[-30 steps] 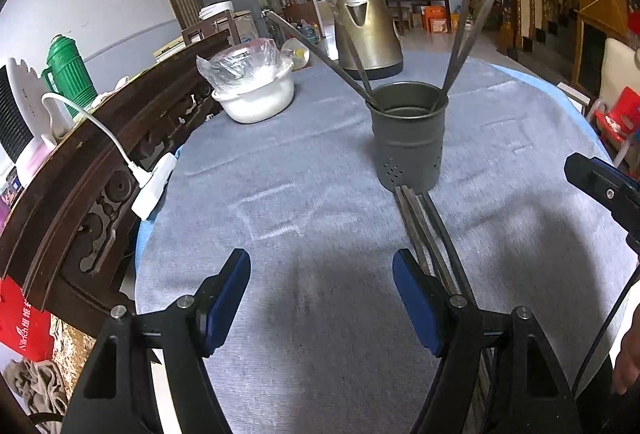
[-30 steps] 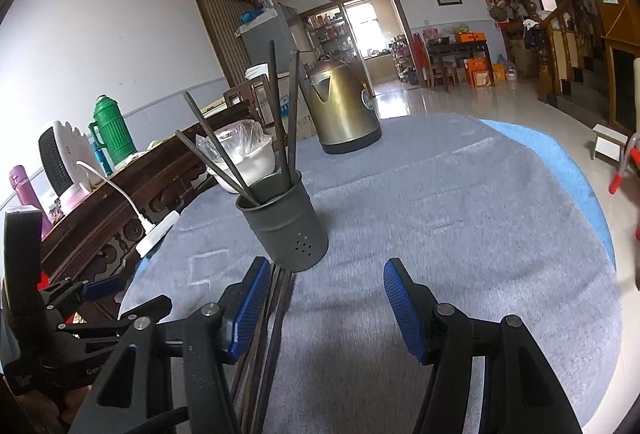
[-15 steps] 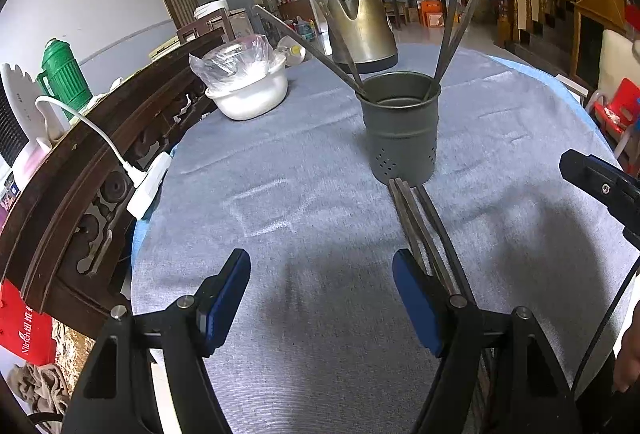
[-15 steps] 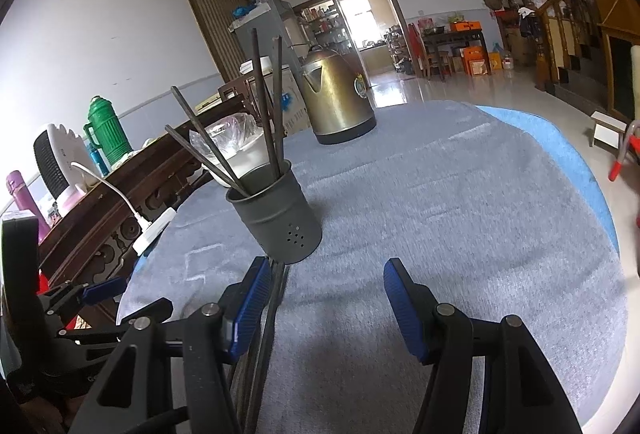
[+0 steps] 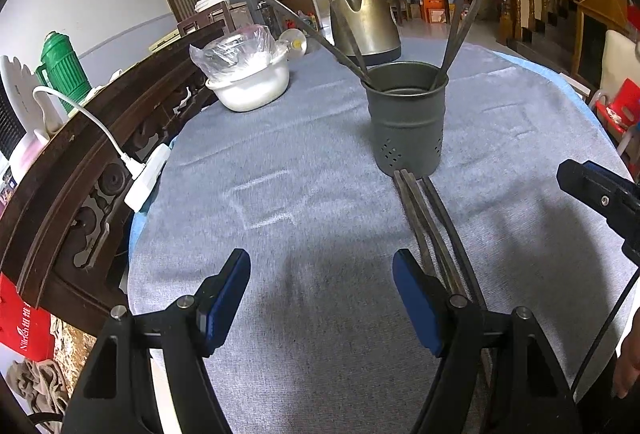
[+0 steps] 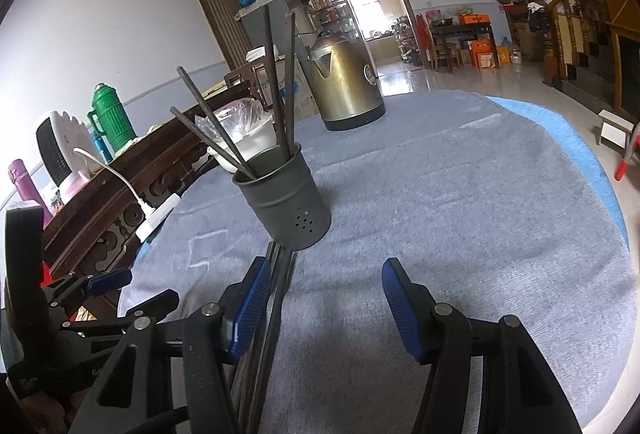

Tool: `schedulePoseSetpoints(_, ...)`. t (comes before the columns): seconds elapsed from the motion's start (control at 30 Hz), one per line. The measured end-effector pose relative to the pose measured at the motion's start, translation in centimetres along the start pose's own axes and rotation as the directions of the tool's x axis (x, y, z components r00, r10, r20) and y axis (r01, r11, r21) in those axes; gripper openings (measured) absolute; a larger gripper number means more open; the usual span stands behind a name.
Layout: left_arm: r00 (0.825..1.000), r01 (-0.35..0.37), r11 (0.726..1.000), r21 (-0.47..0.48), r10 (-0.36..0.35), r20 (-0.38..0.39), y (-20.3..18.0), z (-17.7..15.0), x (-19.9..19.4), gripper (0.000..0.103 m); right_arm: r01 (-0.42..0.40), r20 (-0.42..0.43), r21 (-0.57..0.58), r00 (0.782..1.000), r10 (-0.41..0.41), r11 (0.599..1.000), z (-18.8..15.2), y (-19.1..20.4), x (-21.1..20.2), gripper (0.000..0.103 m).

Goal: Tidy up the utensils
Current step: 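Move both tools back over the remaining chopsticks on the cloth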

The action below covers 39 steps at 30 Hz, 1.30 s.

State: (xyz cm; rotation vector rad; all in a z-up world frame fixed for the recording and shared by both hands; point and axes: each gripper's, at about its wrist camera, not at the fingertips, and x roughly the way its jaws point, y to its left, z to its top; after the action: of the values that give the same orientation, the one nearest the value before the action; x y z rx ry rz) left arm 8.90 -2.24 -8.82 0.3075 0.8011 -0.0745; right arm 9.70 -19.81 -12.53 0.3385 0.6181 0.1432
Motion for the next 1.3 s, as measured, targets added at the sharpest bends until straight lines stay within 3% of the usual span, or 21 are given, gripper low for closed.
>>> schedulePoseSetpoints(1.0,0.999,0.021,0.999,-0.042,-0.023,-0.048,1.5,-0.6,2.5,0.074,0.001,-0.096,-0.025,0.995,-0.004,1.0,-0.6,1.1,2.6,0.062)
schedulePoseSetpoints(1.3,0.997,0.027,0.996,-0.085,-0.034,-0.076,2.7,-1.1,3.6,0.074,-0.029,-0.178,-0.038,0.984,0.022,0.999,-0.9,2.6,4.6,0.061)
